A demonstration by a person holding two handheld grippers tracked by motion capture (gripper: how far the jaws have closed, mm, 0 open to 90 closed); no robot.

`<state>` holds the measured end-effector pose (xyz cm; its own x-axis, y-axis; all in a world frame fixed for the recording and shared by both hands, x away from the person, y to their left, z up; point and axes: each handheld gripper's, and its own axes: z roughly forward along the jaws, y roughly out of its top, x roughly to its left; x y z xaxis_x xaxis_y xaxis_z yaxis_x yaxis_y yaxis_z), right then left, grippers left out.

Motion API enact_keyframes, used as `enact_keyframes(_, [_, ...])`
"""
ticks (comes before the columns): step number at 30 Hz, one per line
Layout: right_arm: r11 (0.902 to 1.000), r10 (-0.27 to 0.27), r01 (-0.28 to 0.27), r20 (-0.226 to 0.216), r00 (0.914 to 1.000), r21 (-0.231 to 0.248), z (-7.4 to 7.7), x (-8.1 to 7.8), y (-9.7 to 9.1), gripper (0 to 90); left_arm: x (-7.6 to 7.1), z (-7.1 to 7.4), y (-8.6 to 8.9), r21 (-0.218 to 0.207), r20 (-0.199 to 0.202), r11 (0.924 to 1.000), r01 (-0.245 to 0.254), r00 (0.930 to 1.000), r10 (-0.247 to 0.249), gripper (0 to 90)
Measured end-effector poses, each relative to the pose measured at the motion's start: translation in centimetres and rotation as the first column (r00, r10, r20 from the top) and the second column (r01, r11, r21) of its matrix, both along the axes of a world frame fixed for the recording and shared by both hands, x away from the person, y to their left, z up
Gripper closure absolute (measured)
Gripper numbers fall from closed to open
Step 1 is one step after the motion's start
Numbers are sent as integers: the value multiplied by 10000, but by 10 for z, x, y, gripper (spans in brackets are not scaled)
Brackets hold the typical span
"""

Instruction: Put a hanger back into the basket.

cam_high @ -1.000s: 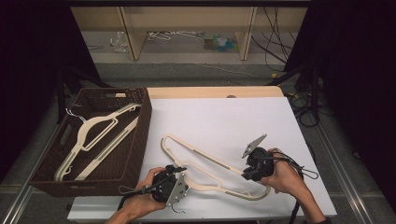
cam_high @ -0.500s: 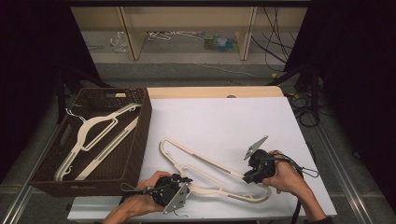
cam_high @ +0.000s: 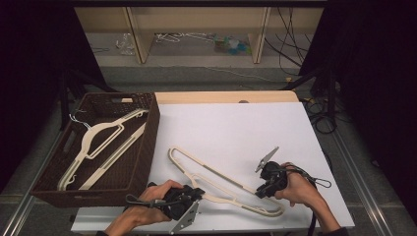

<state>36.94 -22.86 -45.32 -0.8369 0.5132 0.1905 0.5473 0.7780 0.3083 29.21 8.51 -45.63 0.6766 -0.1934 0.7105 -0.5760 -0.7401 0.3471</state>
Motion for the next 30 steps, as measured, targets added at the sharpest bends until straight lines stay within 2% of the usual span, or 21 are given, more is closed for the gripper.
enact_keyframes(2, [9988,-330,328,63,9994,351,7,0,-5,735,1,5,-2,-3,129,10000,62,9999,-62,832])
enact_keyframes(3, [9977,-517,506,233,9984,455,10,-1,-7,699,1,8,-5,61,314,9999,128,9994,-130,838])
enact_keyframes(6, [9939,-857,799,750,9935,761,24,-2,-14,648,2,12,-8,34,381,9999,104,9992,-105,850])
enact_keyframes(11, [9777,-1670,1383,1864,9682,1579,50,-7,-21,505,4,27,-12,-95,414,9999,-119,9991,123,858])
enact_keyframes(13, [9763,-1641,1287,2071,9645,1741,54,-7,-22,477,5,29,-12,-157,385,9997,-163,9991,169,859])
enact_keyframes(14, [9686,-1986,1565,2230,9544,1930,58,-11,-21,450,6,32,-11,-272,326,9994,-236,9992,245,859])
enact_keyframes(15, [9634,-2122,1552,2675,9399,2186,68,-14,-22,428,7,36,-10,-456,217,9983,-370,9990,380,858])
enact_keyframes(16, [9634,-2122,1552,2675,9399,2186,68,-14,-22,428,7,36,-10,-456,217,9983,-370,9990,380,859])
enact_keyframes(17, [9550,-2336,1582,3077,9224,2508,78,-18,-22,405,9,41,-8,-770,37,9952,-605,9981,610,859])
enact_keyframes(18, [9550,-2336,1582,3077,9224,2508,78,-18,-22,405,9,41,-8,-770,37,9952,-605,9981,610,859])
enact_keyframes(19, [9538,-2329,1494,3274,9157,2608,81,-19,-22,400,11,45,-6,-885,-123,9929,-795,9968,788,859])
enact_keyframes(20, [9393,-2639,1604,3399,9027,3034,93,-23,-22,394,12,47,-5,-1045,-221,9901,-937,9955,919,858])
enact_keyframes(21, [9355,-2662,1527,3514,8976,3187,99,-25,-23,389,14,52,-4,-993,-257,9886,-1133,9935,1112,858])
enact_keyframes(23, [9323,-2724,1539,3554,8942,3273,105,-27,-24,388,17,60,0,-1068,-406,9821,-1551,9876,1516,859])
enact_keyframes(24, [9276,-2788,1500,3668,8875,3421,110,-29,-24,383,19,63,1,-1416,-704,9740,-1767,9832,1682,858])
enact_keyframes(25, [9272,-2792,1464,3755,8838,3448,114,-32,-24,373,21,67,2,-1532,-843,9675,-2010,9782,1899,859])
enact_keyframes(26, [9207,-2956,1437,4077,8639,3630,120,-35,-25,335,24,75,4,-1731,-1236,9560,-2370,9682,2176,859])
enact_keyframes(27, [9207,-2956,1437,4077,8639,3630,120,-35,-25,335,24,75,4,-1731,-1236,9560,-2370,9682,2176,859])
enact_keyframes(28, [9152,-3085,1456,4207,8531,3758,123,-36,-25,325,27,81,6,-1647,-1306,9516,-2596,9620,2398,859])
enact_keyframes(29, [8972,-3445,1477,4506,8236,4161,128,-37,-28,313,31,88,8,-1539,-1428,9451,-2883,9529,2674,859])
enact_keyframes(30, [8972,-3445,1477,4506,8236,4161,128,-37,-28,313,31,88,8,-1539,-1428,9451,-2883,9529,2674,859])
